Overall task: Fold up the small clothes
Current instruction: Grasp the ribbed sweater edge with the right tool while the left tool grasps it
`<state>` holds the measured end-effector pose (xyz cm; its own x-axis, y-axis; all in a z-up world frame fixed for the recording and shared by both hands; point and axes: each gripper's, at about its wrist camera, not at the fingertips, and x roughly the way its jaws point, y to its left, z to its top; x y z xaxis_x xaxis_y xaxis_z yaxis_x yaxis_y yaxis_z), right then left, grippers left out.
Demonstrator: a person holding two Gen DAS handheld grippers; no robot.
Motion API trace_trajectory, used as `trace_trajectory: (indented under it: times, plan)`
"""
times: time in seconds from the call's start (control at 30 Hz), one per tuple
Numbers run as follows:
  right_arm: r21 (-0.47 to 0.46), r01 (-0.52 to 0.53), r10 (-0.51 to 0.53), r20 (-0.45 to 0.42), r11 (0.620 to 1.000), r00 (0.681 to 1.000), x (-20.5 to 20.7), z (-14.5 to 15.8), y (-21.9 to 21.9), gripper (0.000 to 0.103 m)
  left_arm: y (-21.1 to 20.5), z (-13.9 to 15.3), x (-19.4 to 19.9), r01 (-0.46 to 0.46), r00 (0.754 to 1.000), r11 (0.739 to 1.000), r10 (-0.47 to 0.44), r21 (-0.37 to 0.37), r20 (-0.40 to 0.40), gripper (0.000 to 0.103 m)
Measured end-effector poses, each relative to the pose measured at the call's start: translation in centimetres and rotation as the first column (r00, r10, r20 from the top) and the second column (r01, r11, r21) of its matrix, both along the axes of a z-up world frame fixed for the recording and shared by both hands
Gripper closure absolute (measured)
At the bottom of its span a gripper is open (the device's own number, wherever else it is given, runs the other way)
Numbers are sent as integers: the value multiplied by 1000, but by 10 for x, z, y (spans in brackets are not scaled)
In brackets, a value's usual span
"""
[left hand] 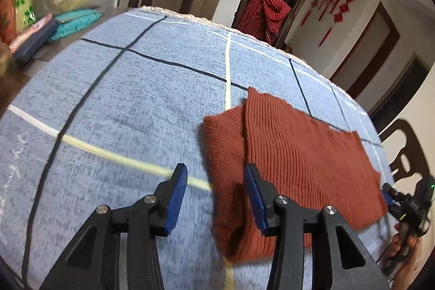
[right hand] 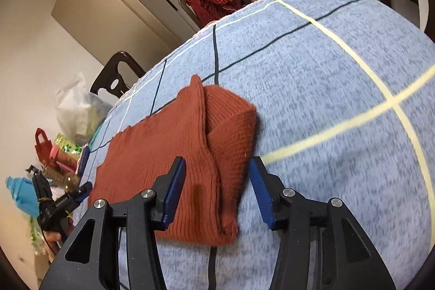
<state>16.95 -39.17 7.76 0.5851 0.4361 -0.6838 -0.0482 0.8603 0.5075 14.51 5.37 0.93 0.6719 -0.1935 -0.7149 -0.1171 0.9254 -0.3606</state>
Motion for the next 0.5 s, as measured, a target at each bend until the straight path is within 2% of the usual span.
trace_trajectory:
  times: [0.07,0.23,0.37,0.5]
  plan:
    - [14,4,-4,3,1000,1000,6,0,-3,54,2,-3,7,6,1000,999,-6,-42,-1,49]
    - [79,28,-28,-2,996,1000,18,-6,-12,54,2,-9,21,24,1000,992,-24,-124,7,46]
    - [98,8,-8,-5,995,1000,21,-7,-10,53,-7,-9,25,63,998,985,-62,-158,14,46]
    - [147,-45,49,-22,988,999,15,-7,-5,53,-16,-8,17,109,994,982,-108,-157,19,46]
